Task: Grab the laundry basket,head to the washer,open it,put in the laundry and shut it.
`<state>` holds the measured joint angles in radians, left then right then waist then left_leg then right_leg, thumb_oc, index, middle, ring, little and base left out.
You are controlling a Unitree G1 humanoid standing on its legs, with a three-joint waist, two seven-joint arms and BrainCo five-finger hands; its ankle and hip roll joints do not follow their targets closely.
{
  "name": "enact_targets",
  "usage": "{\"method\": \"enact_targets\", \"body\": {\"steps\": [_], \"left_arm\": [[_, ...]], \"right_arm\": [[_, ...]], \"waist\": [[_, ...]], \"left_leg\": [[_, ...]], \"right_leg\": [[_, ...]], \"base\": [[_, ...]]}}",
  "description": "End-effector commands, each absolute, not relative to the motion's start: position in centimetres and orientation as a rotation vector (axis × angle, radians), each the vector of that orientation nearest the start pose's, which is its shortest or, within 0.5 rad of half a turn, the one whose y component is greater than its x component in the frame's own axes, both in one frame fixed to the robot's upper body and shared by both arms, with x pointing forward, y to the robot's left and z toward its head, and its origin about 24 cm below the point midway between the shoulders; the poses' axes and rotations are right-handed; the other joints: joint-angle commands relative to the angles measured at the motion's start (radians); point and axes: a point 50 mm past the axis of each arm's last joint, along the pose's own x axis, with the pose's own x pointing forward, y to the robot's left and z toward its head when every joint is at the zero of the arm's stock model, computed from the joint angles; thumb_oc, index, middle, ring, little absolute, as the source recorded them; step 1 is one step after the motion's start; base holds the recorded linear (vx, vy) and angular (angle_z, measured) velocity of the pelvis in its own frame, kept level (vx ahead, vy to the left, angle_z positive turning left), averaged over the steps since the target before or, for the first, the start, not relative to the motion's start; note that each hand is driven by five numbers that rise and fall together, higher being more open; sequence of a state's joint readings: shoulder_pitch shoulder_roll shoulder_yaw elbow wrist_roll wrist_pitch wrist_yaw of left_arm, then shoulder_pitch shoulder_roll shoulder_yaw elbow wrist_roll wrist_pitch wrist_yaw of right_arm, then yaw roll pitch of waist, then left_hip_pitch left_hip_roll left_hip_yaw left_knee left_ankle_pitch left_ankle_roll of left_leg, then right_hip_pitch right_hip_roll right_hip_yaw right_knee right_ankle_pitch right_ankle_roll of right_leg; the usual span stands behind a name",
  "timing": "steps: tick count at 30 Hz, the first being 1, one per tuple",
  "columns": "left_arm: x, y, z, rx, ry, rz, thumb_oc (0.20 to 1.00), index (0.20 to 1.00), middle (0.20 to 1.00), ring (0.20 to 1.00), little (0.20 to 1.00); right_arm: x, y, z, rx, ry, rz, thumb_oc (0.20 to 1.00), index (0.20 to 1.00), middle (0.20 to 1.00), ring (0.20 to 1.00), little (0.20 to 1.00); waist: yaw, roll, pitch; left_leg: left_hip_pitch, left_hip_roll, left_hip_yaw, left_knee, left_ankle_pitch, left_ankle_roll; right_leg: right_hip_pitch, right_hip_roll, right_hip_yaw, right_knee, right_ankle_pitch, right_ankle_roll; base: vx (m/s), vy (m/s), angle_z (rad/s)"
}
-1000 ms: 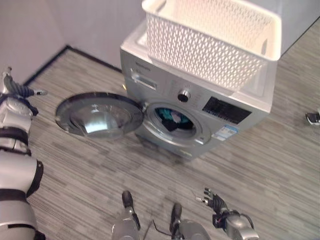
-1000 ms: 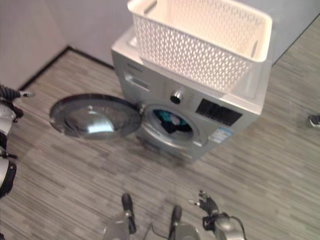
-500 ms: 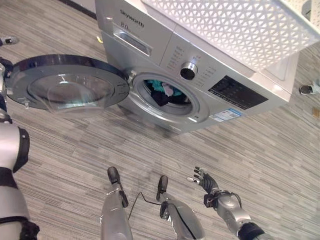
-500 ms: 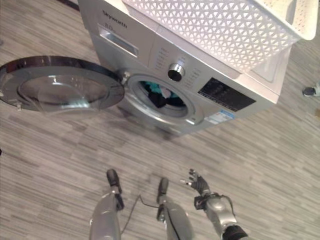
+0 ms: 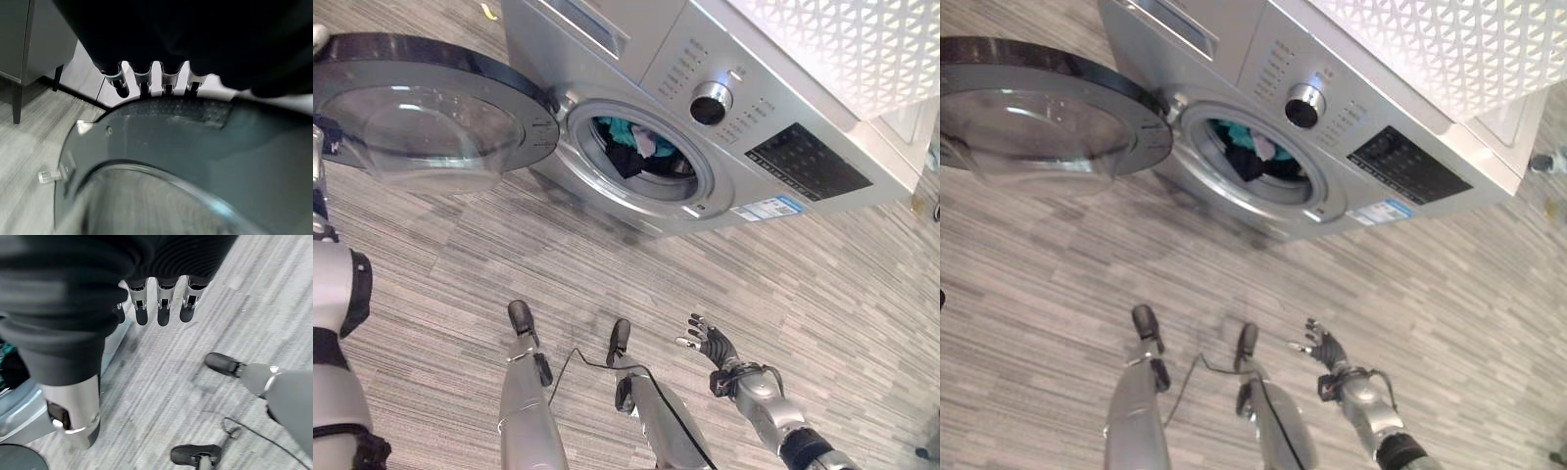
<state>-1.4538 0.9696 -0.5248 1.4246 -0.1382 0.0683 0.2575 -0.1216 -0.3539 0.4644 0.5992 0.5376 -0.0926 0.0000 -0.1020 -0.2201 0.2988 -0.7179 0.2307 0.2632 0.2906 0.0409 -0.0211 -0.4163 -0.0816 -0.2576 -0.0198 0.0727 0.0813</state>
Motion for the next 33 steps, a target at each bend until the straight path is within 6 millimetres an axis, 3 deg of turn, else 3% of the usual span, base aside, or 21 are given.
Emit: {"method": "enact_targets", "body": {"steps": [1, 3, 6, 7, 10, 12, 13, 14, 16, 17, 19, 20, 21, 24, 25, 26, 30, 33], "left_arm": [[34.8, 39.0, 27.9, 1.04, 0.156, 0.81, 1.0, 1.0, 1.0, 1.0, 1.0], [35.2, 38.5, 26.9, 1.061, 0.169, 0.781, 1.0, 1.0, 1.0, 1.0, 1.0], [36.6, 36.5, 21.7, 1.241, 0.268, 0.589, 1.0, 1.0, 1.0, 1.0, 1.0], [36.6, 36.5, 21.7, 1.241, 0.269, 0.589, 1.0, 1.0, 1.0, 1.0, 1.0], [38.1, 32.9, 17.8, 1.308, 0.251, 0.405, 1.0, 1.0, 1.0, 1.0, 1.0], [38.4, 31.8, 16.9, 1.304, 0.24, 0.365, 1.0, 1.0, 1.0, 1.0, 1.0], [38.8, 29.8, 15.1, 1.295, 0.227, 0.28, 1.0, 1.0, 1.0, 1.0, 1.0], [38.8, 29.8, 15.1, 1.295, 0.227, 0.28, 1.0, 1.0, 1.0, 1.0, 1.0], [39.0, 28.0, 13.5, 1.281, 0.214, 0.194, 1.0, 1.0, 1.0, 1.0, 1.0], [38.9, 26.1, 11.5, 1.264, 0.207, 0.103, 1.0, 1.0, 1.0, 1.0, 1.0], [38.7, 24.9, 10.4, 1.232, 0.195, 0.061, 1.0, 1.0, 1.0, 1.0, 1.0], [38.4, 23.0, 8.8, 1.168, 0.182, -0.006, 1.0, 1.0, 1.0, 1.0, 1.0], [38.4, 23.0, 8.8, 1.168, 0.182, -0.006, 1.0, 1.0, 1.0, 1.0, 1.0], [37.2, 20.5, 5.4, 1.093, 0.221, -0.088, 1.0, 1.0, 1.0, 1.0, 1.0], [36.7, 19.2, 4.0, 1.057, 0.246, -0.131, 1.0, 1.0, 1.0, 1.0, 1.0], [35.3, 17.4, 1.3, 0.977, 0.307, -0.204, 1.0, 1.0, 1.0, 1.0, 1.0], [33.0, 11.3, -0.2, 0.769, 0.24, -0.402, 1.0, 1.0, 1.0, 1.0, 1.0], [32.3, 10.5, -0.7, 0.731, 0.252, -0.431, 1.0, 1.0, 1.0, 1.0, 1.0]], "right_arm": [[22.0, -18.9, -6.6, -0.02, 0.501, 0.137, 1.0, 1.0, 1.0, 1.0, 1.0], [21.9, -19.3, -6.5, -0.036, 0.498, 0.134, 1.0, 1.0, 1.0, 1.0, 1.0], [21.2, -20.6, -7.1, -0.112, 0.538, 0.122, 1.0, 1.0, 1.0, 1.0, 1.0], [21.2, -20.7, -7.1, -0.113, 0.539, 0.121, 1.0, 1.0, 1.0, 1.0, 1.0], [19.8, -22.9, -8.8, -0.184, 0.64, 0.035, 1.0, 1.0, 1.0, 1.0, 1.0], [19.4, -23.3, -9.2, -0.193, 0.665, 0.016, 1.0, 1.0, 1.0, 1.0, 1.0], [18.6, -24.0, -10.0, -0.213, 0.721, -0.022, 1.0, 1.0, 1.0, 1.0, 1.0], [18.6, -24.0, -10.0, -0.213, 0.721, -0.022, 1.0, 1.0, 1.0, 1.0, 1.0], [17.6, -24.5, -10.8, -0.234, 0.774, -0.037, 1.0, 1.0, 1.0, 1.0, 1.0], [16.8, -25.1, -11.4, -0.239, 0.825, -0.067, 1.0, 1.0, 1.0, 1.0, 1.0], [16.4, -25.4, -11.6, -0.238, 0.843, -0.088, 1.0, 1.0, 1.0, 1.0, 1.0], [16.0, -25.7, -11.9, -0.232, 0.868, -0.117, 1.0, 1.0, 1.0, 1.0, 1.0], [16.0, -25.7, -11.9, -0.232, 0.868, -0.117, 1.0, 1.0, 1.0, 1.0, 1.0], [15.7, -25.9, -12.1, -0.21, 0.883, -0.152, 1.0, 1.0, 1.0, 1.0, 1.0], [15.5, -26.0, -12.2, -0.203, 0.89, -0.165, 1.0, 1.0, 1.0, 1.0, 1.0], [15.4, -26.0, -12.3, -0.194, 0.898, -0.174, 1.0, 1.0, 1.0, 1.0, 1.0], [16.2, -25.1, -11.3, -0.155, 0.823, -0.125, 1.0, 1.0, 1.0, 1.0, 1.0], [16.5, -24.1, -11.2, -0.145, 0.802, -0.082, 1.0, 1.0, 1.0, 1.0, 1.0]], "waist": [[-0.034, -0.027, -0.054], [-0.036, -0.025, -0.057], [-0.033, -0.012, -0.07], [-0.033, -0.012, -0.07], [-0.018, 0.019, -0.072], [-0.013, 0.026, -0.071], [-0.003, 0.045, -0.069], [-0.002, 0.044, -0.069], [0.007, 0.061, -0.065], [0.014, 0.08, -0.068], [0.018, 0.091, -0.068], [0.024, 0.108, -0.072], [0.024, 0.109, -0.071], [0.025, 0.131, -0.08], [0.023, 0.138, -0.085], [0.017, 0.15, -0.099], [0.014, 0.183, -0.142], [0.01, 0.189, -0.162]], "left_leg": [[-0.058, 0.006, -0.053, 0.06, -0.068, -0.045], [-0.051, 0.006, -0.052, 0.058, -0.068, -0.046], [0.006, 0.009, -0.042, 0.041, -0.062, -0.051], [0.008, 0.009, -0.042, 0.04, -0.062, -0.051], [0.085, -0.001, -0.042, 0.005, -0.035, -0.061], [0.103, -0.005, -0.043, -0.001, -0.03, -0.061], [0.138, -0.009, -0.045, -0.014, -0.017, -0.063], [0.138, -0.009, -0.044, -0.014, -0.017, -0.063], [0.171, -0.009, -0.044, -0.018, -0.006, -0.065], [0.205, -0.009, -0.043, -0.019, 0.002, -0.066], [0.232, -0.008, -0.039, -0.023, 0.008, -0.068], [0.255, -0.009, -0.039, -0.019, 0.011, -0.067], [0.257, -0.009, -0.038, -0.019, 0.011, -0.067], [0.304, -0.009, -0.036, -0.031, 0.021, -0.069], [0.318, -0.008, -0.034, -0.035, 0.025, -0.069], [0.342, -0.006, -0.03, -0.046, 0.03, -0.07], [0.394, -0.008, -0.007, -0.096, 0.059, -0.056], [0.43, -0.007, 0.002, -0.113, 0.056, -0.054]], "right_leg": [[0.136, -0.062, 0.09, 0.026, -0.087, 0.101], [0.138, -0.062, 0.093, 0.027, -0.092, 0.099], [0.154, -0.054, 0.094, 0.049, -0.127, 0.084], [0.155, -0.054, 0.094, 0.049, -0.128, 0.084], [0.194, -0.043, 0.091, 0.072, -0.164, 0.063], [0.206, -0.042, 0.091, 0.076, -0.171, 0.058], [0.227, -0.035, 0.089, 0.091, -0.189, 0.048], [0.228, -0.036, 0.089, 0.091, -0.189, 0.048], [0.251, -0.029, 0.089, 0.107, -0.205, 0.035], [0.276, -0.022, 0.092, 0.113, -0.216, 0.027], [0.293, -0.018, 0.095, 0.114, -0.22, 0.024], [0.32, -0.013, 0.097, 0.112, -0.228, 0.017], [0.322, -0.013, 0.097, 0.111, -0.228, 0.017], [0.36, -0.007, 0.101, 0.106, -0.235, 0.012], [0.371, -0.005, 0.103, 0.106, -0.238, 0.01], [0.385, -0.004, 0.108, 0.105, -0.242, 0.007], [0.41, -0.008, 0.099, 0.101, -0.229, 0.009], [0.422, -0.015, 0.103, 0.107, -0.23, 0.014]], "base": [[-0.02, -0.003, -0.16], [-0.04, -0.001, -0.16], [-0.05, -0.005, -0.11], [-0.04, -0.043, -0.1], [-0.04, -0.079, 0.05], [0.01, -0.052, 0.05], [0.01, -0.059, 0.01], [0.0, -0.057, 0.01], [0.01, -0.054, 0.06], [0.0, -0.058, 0.08], [0.0, -0.018, 0.02], [0.0, 0.0, 0.0], [0.0, 0.0, 0.0], [0.0, -0.007, 0.01], [0.0, 0.0, 0.0], [0.04, 0.029, 0.01], [0.01, 0.037, -0.12], [0.06, 0.028, -0.02]]}}
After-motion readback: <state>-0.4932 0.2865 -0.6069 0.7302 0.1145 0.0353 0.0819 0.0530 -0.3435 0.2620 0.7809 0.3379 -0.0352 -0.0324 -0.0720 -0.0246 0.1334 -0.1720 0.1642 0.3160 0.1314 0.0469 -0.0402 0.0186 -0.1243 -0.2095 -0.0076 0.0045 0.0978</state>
